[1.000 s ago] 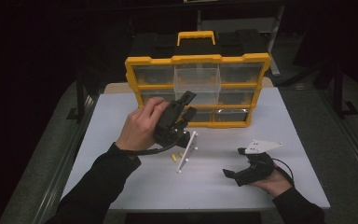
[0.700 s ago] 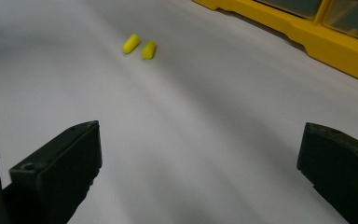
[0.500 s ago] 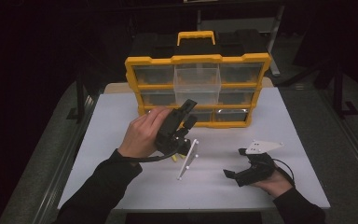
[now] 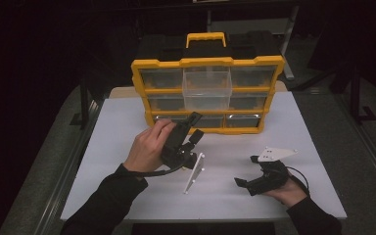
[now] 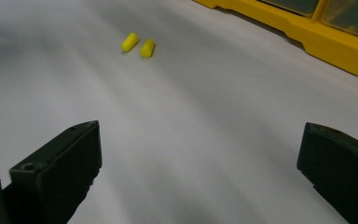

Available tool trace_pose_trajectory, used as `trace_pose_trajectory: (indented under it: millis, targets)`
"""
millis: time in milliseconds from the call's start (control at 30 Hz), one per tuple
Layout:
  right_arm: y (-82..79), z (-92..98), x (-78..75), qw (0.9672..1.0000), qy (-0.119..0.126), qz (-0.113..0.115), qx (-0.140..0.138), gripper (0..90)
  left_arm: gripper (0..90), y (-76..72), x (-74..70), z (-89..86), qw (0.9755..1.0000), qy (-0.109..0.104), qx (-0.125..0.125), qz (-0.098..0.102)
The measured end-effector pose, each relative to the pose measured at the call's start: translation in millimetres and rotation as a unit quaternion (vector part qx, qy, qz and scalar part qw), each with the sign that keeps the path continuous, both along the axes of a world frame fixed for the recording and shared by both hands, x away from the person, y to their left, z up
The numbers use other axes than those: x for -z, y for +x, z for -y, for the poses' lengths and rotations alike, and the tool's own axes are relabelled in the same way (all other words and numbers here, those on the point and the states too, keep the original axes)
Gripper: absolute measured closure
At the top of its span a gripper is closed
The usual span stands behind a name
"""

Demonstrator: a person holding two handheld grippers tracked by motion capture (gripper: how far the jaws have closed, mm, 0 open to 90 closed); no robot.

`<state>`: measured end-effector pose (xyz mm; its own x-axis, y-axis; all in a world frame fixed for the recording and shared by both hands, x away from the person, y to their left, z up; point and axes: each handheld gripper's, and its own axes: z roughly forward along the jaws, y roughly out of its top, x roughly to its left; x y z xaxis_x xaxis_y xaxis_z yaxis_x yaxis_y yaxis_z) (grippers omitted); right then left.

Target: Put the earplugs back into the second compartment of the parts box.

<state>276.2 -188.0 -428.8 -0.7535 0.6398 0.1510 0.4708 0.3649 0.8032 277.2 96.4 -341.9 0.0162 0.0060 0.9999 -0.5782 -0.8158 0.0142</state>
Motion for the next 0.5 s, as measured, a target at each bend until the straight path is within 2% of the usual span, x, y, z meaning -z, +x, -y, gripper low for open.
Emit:
trace_pose_trajectory:
  millis: [200,500]
  targets:
    - [-0.1,0.4,0.1,1.0000,0.000,-0.001,0.000,0.0,16.0,0.7,12.1,-7.8,0.9999,-0.006,-0.009,-0.007]
    - [-0.6,0.8,-0.7,1.0000,0.001,0.001,0.000,0.0,13.8,0.4,31.3,-20.8,0.9994,-0.005,-0.021,-0.027]
